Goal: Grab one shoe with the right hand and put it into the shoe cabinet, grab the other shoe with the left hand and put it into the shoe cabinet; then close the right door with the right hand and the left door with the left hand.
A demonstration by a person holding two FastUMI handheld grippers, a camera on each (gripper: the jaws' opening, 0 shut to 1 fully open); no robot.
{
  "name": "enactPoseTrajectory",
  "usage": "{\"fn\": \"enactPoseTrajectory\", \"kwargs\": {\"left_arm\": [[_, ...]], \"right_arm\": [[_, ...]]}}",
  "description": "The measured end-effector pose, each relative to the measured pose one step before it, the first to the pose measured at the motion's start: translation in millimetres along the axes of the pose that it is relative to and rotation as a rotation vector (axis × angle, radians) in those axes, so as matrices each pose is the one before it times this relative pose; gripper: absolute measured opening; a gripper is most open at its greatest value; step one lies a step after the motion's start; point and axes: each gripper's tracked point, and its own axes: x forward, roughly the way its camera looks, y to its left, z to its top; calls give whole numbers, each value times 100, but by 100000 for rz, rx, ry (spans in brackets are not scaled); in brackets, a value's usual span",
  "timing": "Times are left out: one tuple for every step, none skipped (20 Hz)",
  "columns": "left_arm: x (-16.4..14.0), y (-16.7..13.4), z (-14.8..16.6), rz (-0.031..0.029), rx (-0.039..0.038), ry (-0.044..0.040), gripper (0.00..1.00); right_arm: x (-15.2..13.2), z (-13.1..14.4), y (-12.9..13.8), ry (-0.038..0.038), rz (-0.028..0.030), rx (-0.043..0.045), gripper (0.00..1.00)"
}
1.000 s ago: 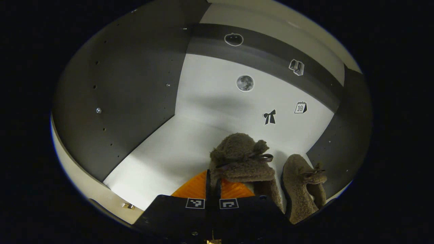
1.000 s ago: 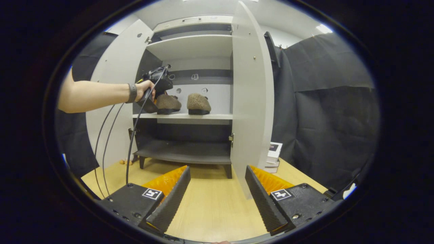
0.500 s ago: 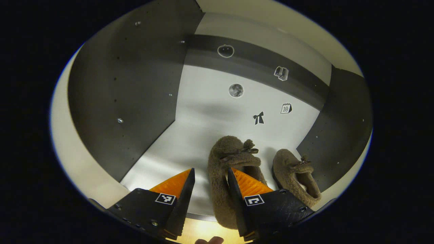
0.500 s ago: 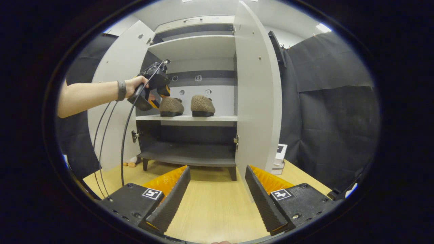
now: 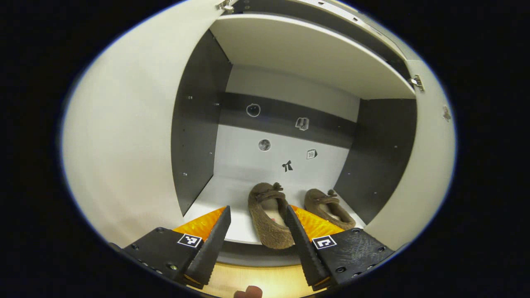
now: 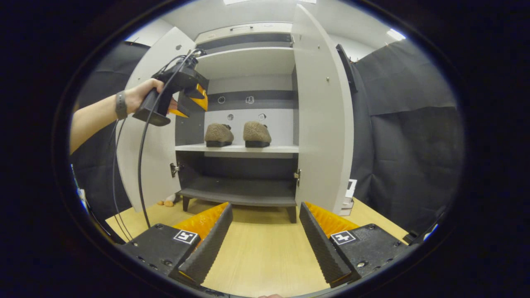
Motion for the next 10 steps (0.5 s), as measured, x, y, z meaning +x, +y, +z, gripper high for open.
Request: {"fn": "enactPoseTrajectory", "kwargs": {"left_arm": [[-1357,-389,-220,-1755,-548,-1690,81],[-1575,-28,49,-1046,-140,-2476,81],[-1362,-14,182,-290,786,-3418,96],[-1065,-201,-186,-577,1224,-3824,84],[-1355,-205,-173,-461,1192,-3771,86],[-1189,-224,-378,-603,559,-2167,100],[-1407,-145,-694,-291,1061,-1062,86],[-1421,209,-552,230,1279,-270,86],[-1145,348,-578,867,1599,-666,87],[-1010,205,-586,1014,1636,-1599,87]], "right_arm": [[-179,16,118,74,211,16,100],[-182,78,155,186,412,259,100],[-222,136,148,-250,171,348,100],[-207,136,63,-259,-22,174,100],[-217,183,58,-360,-132,103,100],[-196,188,-10,-313,-345,137,100],[-118,23,17,37,-115,293,100],[-177,84,44,184,5,568,100],[-160,150,39,-11,46,616,100],[-135,53,-36,-114,-197,381,100]]}}
